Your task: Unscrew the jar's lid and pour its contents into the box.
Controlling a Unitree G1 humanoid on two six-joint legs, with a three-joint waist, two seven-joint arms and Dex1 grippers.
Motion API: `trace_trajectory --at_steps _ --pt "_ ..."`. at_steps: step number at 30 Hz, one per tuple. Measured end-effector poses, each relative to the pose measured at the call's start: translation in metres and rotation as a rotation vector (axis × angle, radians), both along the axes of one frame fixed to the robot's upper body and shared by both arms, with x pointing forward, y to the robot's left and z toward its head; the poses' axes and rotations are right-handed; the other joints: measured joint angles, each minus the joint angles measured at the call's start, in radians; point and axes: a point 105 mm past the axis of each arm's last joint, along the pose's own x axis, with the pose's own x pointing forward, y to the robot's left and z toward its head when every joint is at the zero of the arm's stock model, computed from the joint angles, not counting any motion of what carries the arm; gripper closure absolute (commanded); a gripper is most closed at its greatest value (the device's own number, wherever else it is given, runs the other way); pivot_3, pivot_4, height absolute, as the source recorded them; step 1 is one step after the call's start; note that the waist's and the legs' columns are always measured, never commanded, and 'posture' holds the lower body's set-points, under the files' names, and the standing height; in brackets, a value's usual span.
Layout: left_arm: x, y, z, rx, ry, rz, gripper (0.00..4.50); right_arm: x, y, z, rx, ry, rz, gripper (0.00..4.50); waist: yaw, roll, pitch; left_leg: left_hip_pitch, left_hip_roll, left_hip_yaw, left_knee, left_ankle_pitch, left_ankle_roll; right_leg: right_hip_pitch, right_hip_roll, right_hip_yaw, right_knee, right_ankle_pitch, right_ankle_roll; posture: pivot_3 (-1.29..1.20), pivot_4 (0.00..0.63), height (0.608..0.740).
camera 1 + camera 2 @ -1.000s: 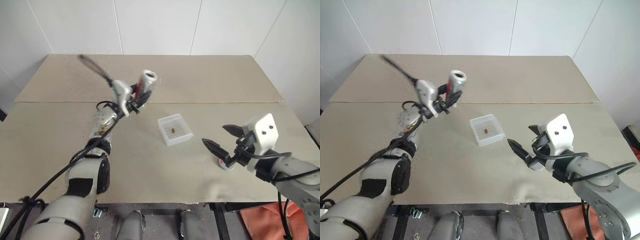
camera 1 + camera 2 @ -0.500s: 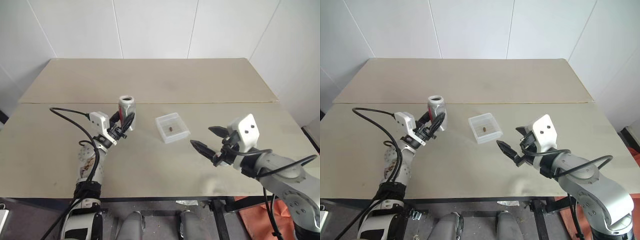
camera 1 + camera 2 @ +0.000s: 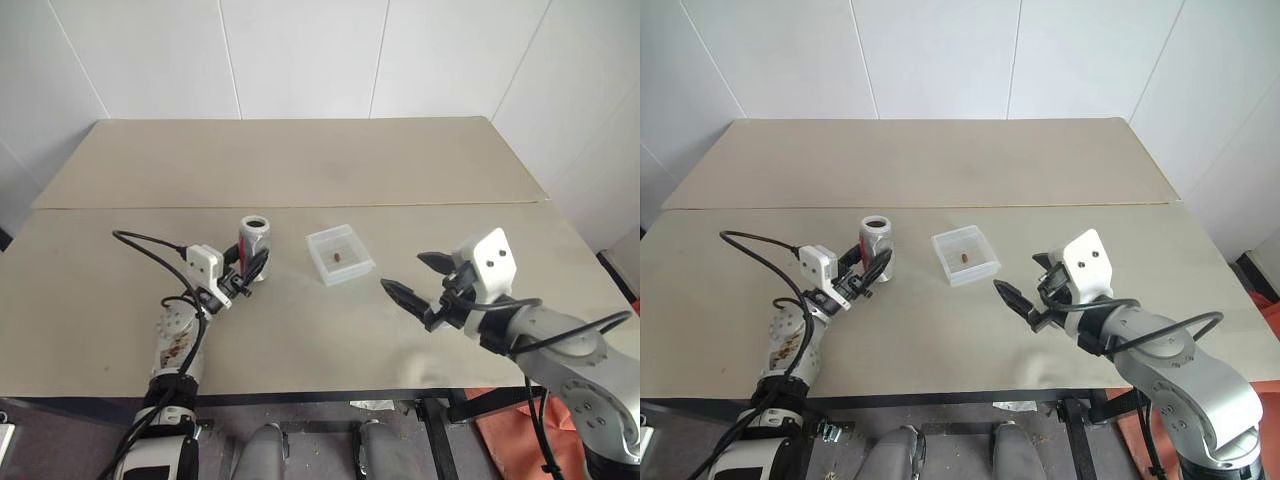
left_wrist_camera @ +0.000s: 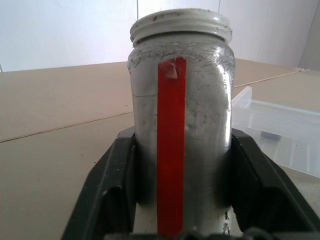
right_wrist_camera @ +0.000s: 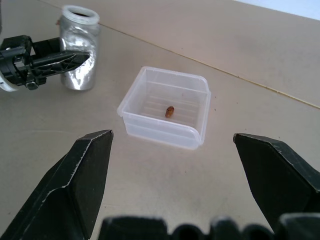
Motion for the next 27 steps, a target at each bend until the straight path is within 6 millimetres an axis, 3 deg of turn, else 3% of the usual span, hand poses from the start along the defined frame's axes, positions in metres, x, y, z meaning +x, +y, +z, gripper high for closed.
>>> trace_trajectory --at_steps 4,13,20,27 --pt "-0.004 0.003 -0.009 -0.023 0.024 0.015 0.01 0.0 -0.001 0.0 -0.005 -0.001 -0.003 0.0 0.002 0.0 0.0 -0.003 0.0 0.0 0.0 0.0 0.0 -0.003 0.0 0.0 0.0 0.0 0.0 0.0 0.15 0.74" --pt "-0.011 0.006 -0.001 -0.027 -0.013 0.038 0.01 0.002 0.001 -0.003 -0.019 0.004 0.013 0.0 0.002 0.0 0.0 -0.003 0.0 0.0 -0.001 0.0 0.0 -0.002 0.0 0.0 -0.004 0.0 0.0 0.0 0.15 0.74" --pt "-0.027 0.013 0.005 -0.083 -0.021 0.059 0.01 0.006 0.005 -0.004 -0.019 0.01 0.036 0.0 0.001 0.0 0.0 -0.004 0.002 0.0 -0.004 0.0 0.0 -0.002 0.001 0.0 -0.008 0.001 -0.001 0.0 0.15 0.74" --pt "-0.052 0.025 0.003 -0.035 -0.013 0.058 0.01 0.014 0.01 -0.007 -0.017 0.015 0.08 0.0 0.001 0.0 0.0 -0.005 0.002 0.001 -0.005 0.0 0.0 -0.003 0.001 0.0 -0.012 0.001 -0.001 0.0 0.15 0.74"
